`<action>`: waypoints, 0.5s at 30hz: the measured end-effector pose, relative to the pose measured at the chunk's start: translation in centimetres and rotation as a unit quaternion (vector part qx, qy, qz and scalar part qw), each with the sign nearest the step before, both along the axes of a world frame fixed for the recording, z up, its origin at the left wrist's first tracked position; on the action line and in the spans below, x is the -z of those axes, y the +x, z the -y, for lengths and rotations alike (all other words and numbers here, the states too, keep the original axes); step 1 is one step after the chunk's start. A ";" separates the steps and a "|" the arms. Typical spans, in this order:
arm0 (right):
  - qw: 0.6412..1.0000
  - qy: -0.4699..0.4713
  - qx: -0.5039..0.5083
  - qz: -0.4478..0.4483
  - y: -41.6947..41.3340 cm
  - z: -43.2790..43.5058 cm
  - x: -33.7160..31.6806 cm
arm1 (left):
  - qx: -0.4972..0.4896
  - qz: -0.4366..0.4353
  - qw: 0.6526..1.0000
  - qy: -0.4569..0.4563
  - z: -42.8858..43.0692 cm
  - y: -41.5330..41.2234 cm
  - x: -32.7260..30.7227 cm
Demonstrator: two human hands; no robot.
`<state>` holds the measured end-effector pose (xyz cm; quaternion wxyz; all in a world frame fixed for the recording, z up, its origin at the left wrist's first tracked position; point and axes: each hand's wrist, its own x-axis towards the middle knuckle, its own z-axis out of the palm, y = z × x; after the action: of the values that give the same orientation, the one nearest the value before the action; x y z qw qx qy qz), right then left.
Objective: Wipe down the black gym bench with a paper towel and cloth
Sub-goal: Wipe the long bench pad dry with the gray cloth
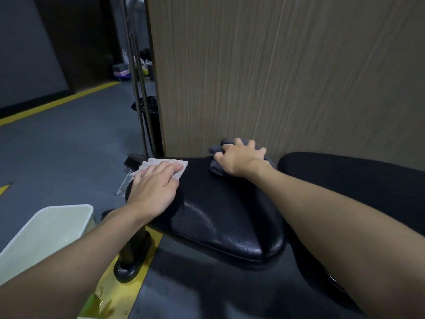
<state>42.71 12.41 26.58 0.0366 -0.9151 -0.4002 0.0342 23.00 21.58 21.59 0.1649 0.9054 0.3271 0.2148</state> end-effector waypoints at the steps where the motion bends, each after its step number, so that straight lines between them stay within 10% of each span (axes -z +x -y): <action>1: 0.999 0.013 0.031 0.002 0.4 0.8 0.1 | -0.001 0.000 1.000 -0.001 -0.1 0.0 0.0; 15: 0.965 0.176 -0.018 0.196 -4.4 14.3 -0.5 | 0.041 -0.136 0.986 0.087 4.6 1.9 -3.2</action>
<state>38.30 -1.91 27.05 0.1169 -0.8758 -0.4153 -0.2163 24.91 17.02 24.74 0.0484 0.9498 0.2889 0.1099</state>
